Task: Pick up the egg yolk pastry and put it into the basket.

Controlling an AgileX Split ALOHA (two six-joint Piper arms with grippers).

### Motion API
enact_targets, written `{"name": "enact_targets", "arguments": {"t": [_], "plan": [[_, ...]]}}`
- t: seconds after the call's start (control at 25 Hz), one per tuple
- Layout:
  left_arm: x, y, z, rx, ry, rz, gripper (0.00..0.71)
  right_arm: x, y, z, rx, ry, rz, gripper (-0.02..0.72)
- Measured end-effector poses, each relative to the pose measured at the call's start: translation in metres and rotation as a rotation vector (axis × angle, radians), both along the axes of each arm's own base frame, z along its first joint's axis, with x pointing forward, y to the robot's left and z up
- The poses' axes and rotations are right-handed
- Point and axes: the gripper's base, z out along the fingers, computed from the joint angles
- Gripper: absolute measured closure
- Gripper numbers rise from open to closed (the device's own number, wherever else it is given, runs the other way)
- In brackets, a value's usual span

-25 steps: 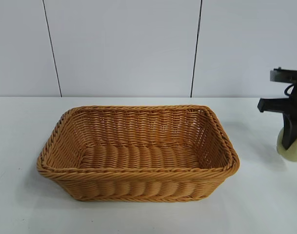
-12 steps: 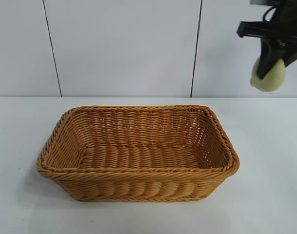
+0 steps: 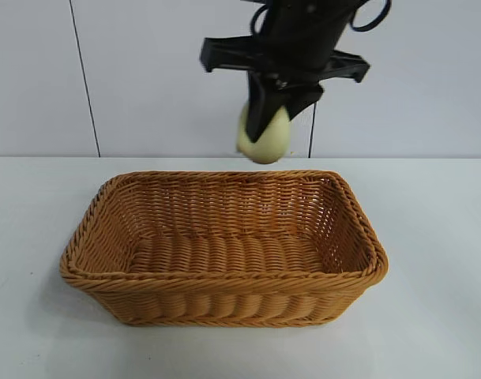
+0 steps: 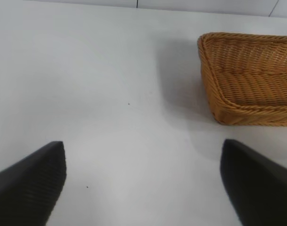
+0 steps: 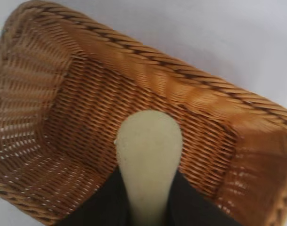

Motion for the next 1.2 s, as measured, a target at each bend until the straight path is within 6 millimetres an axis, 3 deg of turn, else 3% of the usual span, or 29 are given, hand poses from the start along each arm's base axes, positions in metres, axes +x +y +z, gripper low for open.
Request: {"name": "enact_targets", "arguments": {"t": [0.16, 0.24, 0.32, 0.44, 0.52, 0.72, 0.88, 1.08, 1.2], "plan": [[0.0, 0.0, 0.0, 0.0, 0.0, 0.0, 0.067, 0.004, 0.003, -0.035, -0.046, 0.048, -0.009, 0.59], [0.0, 0.0, 0.0, 0.0, 0.0, 0.0, 0.067, 0.005, 0.003, -0.041, -0.057, 0.06, -0.016, 0.545], [0.0, 0.0, 0.0, 0.0, 0.0, 0.0, 0.067, 0.005, 0.003, -0.041, -0.055, 0.058, -0.019, 0.438], [0.0, 0.0, 0.0, 0.0, 0.0, 0.0, 0.067, 0.005, 0.003, -0.034, -0.048, 0.049, -0.019, 0.186], [0.0, 0.0, 0.0, 0.0, 0.0, 0.0, 0.067, 0.007, 0.004, -0.025, -0.051, 0.037, -0.012, 0.108], [0.0, 0.0, 0.0, 0.0, 0.0, 0.0, 0.067, 0.017, 0.005, 0.021, -0.061, -0.016, 0.007, 0.077], [0.0, 0.0, 0.0, 0.0, 0.0, 0.0, 0.067, 0.032, -0.008, 0.054, -0.061, -0.05, -0.024, 0.077], [0.0, 0.0, 0.0, 0.0, 0.0, 0.0, 0.067, 0.057, -0.049, 0.067, -0.107, -0.062, -0.111, 0.077], [0.0, 0.0, 0.0, 0.0, 0.0, 0.0, 0.067, 0.072, -0.087, 0.066, -0.147, -0.039, -0.191, 0.077]]}}
